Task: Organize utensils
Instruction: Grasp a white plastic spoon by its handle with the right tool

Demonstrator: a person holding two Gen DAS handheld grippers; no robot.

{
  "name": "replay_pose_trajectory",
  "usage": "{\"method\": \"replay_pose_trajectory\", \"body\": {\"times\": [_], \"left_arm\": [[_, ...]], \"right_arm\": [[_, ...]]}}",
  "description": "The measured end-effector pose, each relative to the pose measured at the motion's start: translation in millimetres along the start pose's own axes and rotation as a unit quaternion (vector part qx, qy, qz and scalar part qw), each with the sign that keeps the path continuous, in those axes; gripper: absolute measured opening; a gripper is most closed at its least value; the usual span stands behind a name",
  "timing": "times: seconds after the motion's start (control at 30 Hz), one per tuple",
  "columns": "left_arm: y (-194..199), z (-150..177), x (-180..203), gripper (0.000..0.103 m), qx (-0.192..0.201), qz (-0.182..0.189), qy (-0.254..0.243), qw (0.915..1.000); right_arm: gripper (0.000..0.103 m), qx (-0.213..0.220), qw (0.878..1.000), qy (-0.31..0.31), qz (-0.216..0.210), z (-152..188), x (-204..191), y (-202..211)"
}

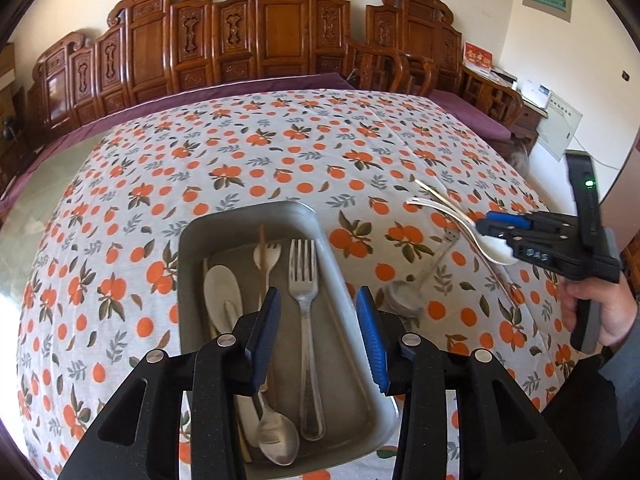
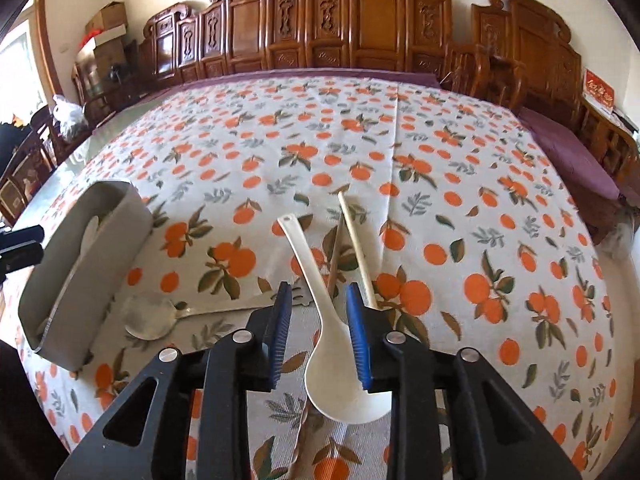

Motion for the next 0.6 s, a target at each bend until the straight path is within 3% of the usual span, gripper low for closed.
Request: {"method": "replay_pose_trajectory", "body": {"times": [0.27,0.37,0.6], "left_arm": [[-0.7,0.4,11.8,0.037,-0.002,0.004,-0.008,1.0],[-2.4,0.2,20.3,0.037,-0.005,0.004,-0.017,0.9998],[-7.1,-6.1,38.0,0.038,-0.015,0.008,-0.033,0.9993]], "right_arm": [[0.031,-0.032,0.999,0.007,0.007,4.9,-1.3,-21.2],[0.015,-0.038,0.999,0.006,0.01,6.6,-0.6,-23.0],[0.009,-0.025,1.0,-0.009,-0.014,5.3,4.7,-12.6]]}}
Point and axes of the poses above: each gripper's, at about its wrist camera, not at the fingertips, and y roughly against the way its jaws point, x to its right, z to its underside, the point moved 4 cm from there along -y, roughly the way its jaws point, and after that the axes turned 1 degree about -x, right-handed, at the moved point
